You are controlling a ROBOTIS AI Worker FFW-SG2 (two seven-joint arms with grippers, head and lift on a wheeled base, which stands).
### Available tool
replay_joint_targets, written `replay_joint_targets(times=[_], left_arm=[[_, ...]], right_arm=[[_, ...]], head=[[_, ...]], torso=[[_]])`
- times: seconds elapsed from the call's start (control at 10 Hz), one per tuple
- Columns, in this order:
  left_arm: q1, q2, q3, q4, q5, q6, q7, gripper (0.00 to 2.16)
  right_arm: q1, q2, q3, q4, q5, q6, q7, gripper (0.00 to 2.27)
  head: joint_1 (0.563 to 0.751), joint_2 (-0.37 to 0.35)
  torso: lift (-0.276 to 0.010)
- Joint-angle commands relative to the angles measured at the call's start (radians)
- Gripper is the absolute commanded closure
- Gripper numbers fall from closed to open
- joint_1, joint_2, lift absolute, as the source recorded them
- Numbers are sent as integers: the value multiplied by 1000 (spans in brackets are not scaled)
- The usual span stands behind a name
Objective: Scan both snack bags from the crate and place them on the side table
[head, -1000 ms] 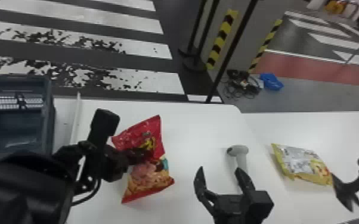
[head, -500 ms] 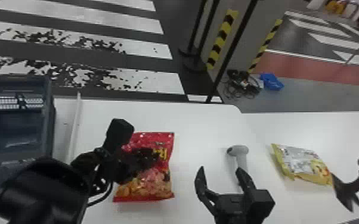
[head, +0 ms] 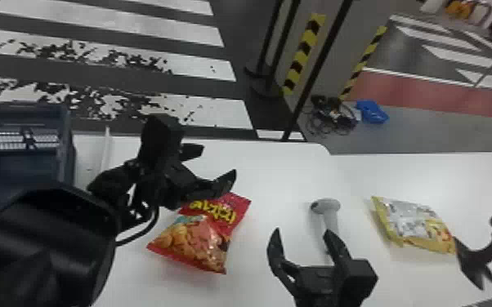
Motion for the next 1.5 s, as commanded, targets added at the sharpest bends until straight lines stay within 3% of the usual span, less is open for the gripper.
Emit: replay_joint_targets(times=[0.0,0.1,0.2,0.3,0.4,0.6,0.7,0.9,1.1,1.4], left_arm=[[5,-3,76,-56,6,12,12,36],[10,-3,140,-70,32,6,21,36],[27,14,207,-99,50,3,38,36],[51,48,275,-124,69,-34,39,36],[79,92,362,-136,122,-92,30,39],[177,132,527,-176,182,-209,7,43],[236,141,589,-199,211,-246,-5,70],[363,141,689,-274,233,-292,-8,80],[476,132,761,-323,251,-344,-31,83],[550,130,839,-312,342,-344,-77,87]], right_arm=[[0,1,5,-10,-10,14,2,26],[-3,1,11,-16,-24,23,14,26],[-7,1,21,-24,-33,41,17,22],[-13,1,31,-35,-32,87,18,33],[-19,1,40,-47,-35,118,51,33],[-38,1,39,-76,-94,250,90,33],[-46,1,44,-92,-99,308,106,36],[-52,1,27,-139,-202,474,178,36],[-90,1,-58,-162,-358,722,321,36],[-194,1,-165,-134,-487,980,457,36]], head=[[695,-350],[695,-350],[695,-350],[695,-350],[695,-297],[695,-183],[695,-114],[695,-2],[695,72],[695,161]], torso=[[-95],[-95],[-95],[-95],[-95],[-95],[-95],[-95],[-95],[-95]])
